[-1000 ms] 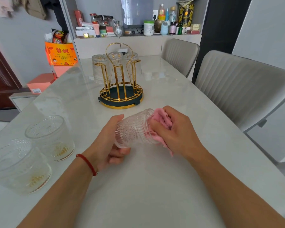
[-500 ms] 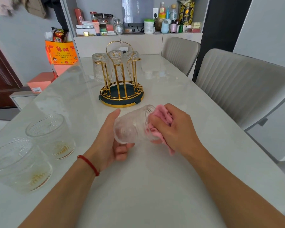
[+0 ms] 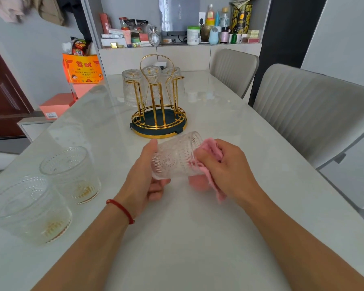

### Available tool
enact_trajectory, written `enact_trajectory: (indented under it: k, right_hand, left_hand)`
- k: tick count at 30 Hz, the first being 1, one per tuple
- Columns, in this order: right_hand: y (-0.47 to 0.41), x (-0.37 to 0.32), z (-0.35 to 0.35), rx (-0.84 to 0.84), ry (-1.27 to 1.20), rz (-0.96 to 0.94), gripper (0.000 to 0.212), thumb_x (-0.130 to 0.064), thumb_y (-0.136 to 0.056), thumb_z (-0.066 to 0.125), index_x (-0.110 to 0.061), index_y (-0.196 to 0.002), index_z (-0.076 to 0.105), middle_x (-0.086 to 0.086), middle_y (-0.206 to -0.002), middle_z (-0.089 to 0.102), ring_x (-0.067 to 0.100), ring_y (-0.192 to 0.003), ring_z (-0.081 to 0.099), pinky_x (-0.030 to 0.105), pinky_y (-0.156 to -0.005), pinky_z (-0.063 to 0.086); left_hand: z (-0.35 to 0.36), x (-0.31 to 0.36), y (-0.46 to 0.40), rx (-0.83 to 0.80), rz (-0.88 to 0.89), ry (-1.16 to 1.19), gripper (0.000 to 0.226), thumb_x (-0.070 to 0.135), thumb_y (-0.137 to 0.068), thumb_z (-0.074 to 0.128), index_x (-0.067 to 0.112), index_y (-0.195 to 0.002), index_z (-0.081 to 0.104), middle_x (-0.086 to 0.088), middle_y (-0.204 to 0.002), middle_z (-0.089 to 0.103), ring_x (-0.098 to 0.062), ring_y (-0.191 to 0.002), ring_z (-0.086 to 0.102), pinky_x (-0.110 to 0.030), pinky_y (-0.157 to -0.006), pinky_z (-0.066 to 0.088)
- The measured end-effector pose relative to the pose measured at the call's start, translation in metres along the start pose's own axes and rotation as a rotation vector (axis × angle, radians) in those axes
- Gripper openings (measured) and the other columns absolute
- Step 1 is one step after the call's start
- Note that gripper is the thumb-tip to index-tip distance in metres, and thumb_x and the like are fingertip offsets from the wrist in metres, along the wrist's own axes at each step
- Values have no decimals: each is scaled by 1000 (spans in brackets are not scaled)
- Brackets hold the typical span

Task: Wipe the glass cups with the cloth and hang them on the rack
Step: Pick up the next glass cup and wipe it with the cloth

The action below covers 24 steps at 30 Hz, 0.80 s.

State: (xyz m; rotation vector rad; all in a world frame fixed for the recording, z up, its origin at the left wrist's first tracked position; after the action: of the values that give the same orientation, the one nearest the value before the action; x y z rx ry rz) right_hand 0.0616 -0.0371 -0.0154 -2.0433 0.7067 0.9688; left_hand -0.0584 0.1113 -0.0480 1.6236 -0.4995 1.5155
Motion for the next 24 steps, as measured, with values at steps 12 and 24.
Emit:
enact_trajectory:
  k: [12,24]
  right_hand:
    - [1,-6,-6,-1,-45,-64,19,-22,-95,67,-22,-76,63,-20,-59,63,-2,-56,58,12,-56,41]
    - [5,-10,-4,117,-130,-124,11,-26,-96,68,-18,-89,70,-11,-72,71,5,-68,68,20,-63,52]
  left_hand:
    - [7,-1,5,-99,2,54,59,70,-96,39,15,-90,59,-8,-59,45,-14,-40,31,-22,-45,22]
    - [8,2,6,-89,21,139,65,76,-96,30,20,-81,59,-5,-59,39,-14,-48,25,-23,-47,17]
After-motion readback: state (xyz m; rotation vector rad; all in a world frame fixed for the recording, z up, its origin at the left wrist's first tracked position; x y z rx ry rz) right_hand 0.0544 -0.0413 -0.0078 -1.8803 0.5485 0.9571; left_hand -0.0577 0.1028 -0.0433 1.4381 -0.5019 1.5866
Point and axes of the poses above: each hand's wrist, its own y-axis away from the middle knuckle, its own z-axis out of the palm, x = y × z, the point moved 5 cm from there along -y, towards the middle knuckle
